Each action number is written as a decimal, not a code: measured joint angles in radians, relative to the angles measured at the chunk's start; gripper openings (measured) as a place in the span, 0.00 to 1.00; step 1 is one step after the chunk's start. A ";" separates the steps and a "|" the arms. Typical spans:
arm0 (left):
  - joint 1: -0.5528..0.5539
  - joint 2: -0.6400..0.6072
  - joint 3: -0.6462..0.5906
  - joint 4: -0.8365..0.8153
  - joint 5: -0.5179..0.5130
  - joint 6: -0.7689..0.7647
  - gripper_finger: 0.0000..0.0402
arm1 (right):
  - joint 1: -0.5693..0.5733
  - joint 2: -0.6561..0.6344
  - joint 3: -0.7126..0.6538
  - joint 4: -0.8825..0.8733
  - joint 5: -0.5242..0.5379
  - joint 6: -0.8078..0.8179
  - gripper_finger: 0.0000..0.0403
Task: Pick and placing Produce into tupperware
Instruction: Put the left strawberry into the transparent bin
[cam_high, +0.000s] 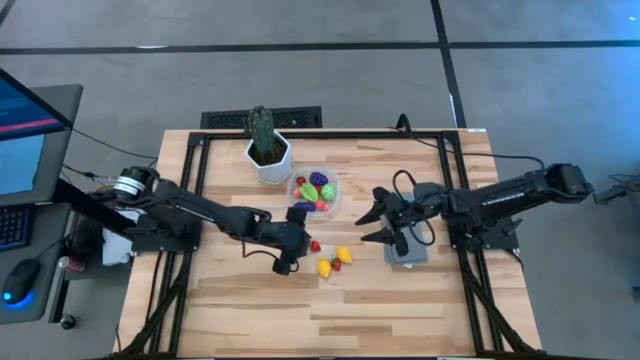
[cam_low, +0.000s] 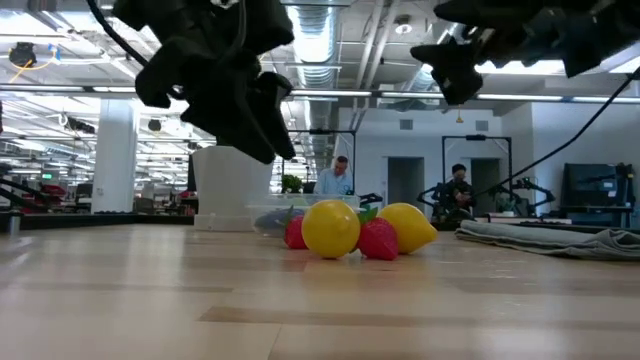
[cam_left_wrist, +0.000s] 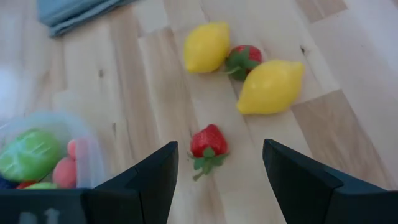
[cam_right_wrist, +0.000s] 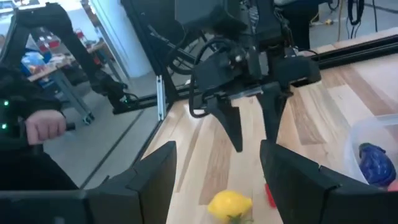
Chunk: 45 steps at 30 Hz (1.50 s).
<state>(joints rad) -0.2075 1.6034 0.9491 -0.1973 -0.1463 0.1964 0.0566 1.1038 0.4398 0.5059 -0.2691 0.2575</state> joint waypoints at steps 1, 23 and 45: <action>0.004 0.013 0.009 0.000 0.013 0.009 0.56 | 0.000 0.000 -0.011 0.016 0.000 0.000 0.63; 0.074 0.081 0.050 -0.019 0.125 0.040 0.56 | -0.027 0.003 -0.041 0.079 0.007 0.212 0.63; 0.068 0.248 0.179 -0.078 0.082 0.053 0.56 | -0.051 0.003 -0.039 0.045 -0.018 0.154 0.63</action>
<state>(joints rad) -0.1394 1.8513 1.1283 -0.2750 -0.0644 0.2494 0.0053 1.1069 0.4007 0.5510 -0.2870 0.4110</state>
